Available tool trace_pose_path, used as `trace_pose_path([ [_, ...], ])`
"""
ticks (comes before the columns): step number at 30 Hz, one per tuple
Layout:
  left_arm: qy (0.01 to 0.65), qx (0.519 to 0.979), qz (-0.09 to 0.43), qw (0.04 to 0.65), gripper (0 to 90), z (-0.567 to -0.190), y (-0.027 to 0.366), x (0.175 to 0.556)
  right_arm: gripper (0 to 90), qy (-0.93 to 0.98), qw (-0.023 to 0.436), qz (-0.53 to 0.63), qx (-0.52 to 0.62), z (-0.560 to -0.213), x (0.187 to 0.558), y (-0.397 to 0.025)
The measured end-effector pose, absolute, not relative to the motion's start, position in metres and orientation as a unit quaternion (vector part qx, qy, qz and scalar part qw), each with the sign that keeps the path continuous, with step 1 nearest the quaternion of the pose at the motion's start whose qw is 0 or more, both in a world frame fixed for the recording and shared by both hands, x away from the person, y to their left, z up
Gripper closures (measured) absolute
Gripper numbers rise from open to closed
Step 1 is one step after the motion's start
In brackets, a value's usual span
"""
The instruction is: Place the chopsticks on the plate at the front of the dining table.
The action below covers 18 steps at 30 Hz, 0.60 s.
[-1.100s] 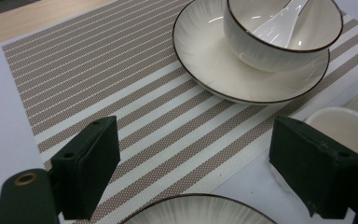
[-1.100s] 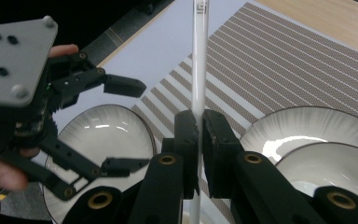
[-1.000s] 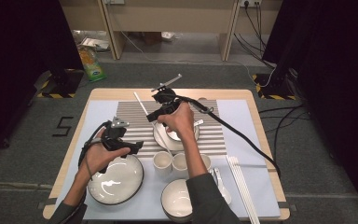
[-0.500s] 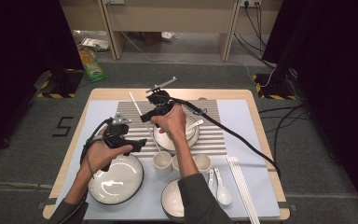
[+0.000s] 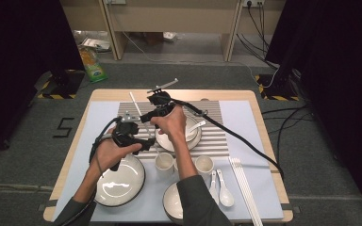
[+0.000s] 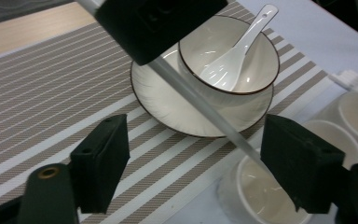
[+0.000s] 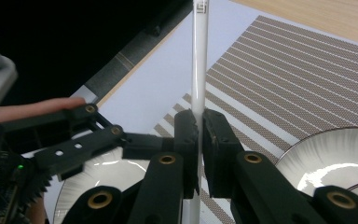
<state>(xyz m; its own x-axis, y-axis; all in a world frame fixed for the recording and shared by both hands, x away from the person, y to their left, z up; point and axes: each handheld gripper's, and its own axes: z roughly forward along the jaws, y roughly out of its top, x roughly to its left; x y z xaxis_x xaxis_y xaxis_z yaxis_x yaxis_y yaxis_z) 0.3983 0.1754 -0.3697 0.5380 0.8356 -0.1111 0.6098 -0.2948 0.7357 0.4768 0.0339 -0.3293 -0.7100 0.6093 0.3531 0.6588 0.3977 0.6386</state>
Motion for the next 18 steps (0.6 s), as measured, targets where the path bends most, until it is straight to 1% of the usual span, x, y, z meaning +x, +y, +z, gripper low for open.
trace_pose_path([
  [2, 0.459, 0.790, 0.147, 0.379, 28.5, -0.370, 0.174, 0.399, 84.7, -0.833, 0.032, -0.399, -0.381, -0.329, 0.477, 0.034],
  [5, 0.463, 0.786, 0.143, 0.384, 40.3, -0.369, 0.173, 0.401, 84.7, -0.832, 0.032, -0.401, -0.382, -0.329, 0.477, 0.034],
  [11, 0.467, 0.785, 0.122, 0.388, 59.1, -0.369, 0.171, 0.406, 84.7, -0.829, 0.034, -0.404, -0.385, -0.328, 0.477, 0.033],
  [14, 0.470, 0.784, 0.112, 0.390, 67.0, -0.369, 0.170, 0.408, 84.7, -0.829, 0.033, -0.405, -0.385, -0.329, 0.477, 0.032],
  [18, 0.477, 0.783, 0.095, 0.387, 72.3, -0.369, 0.173, 0.414, 84.7, -0.823, 0.036, -0.411, -0.390, -0.329, 0.478, 0.026],
])
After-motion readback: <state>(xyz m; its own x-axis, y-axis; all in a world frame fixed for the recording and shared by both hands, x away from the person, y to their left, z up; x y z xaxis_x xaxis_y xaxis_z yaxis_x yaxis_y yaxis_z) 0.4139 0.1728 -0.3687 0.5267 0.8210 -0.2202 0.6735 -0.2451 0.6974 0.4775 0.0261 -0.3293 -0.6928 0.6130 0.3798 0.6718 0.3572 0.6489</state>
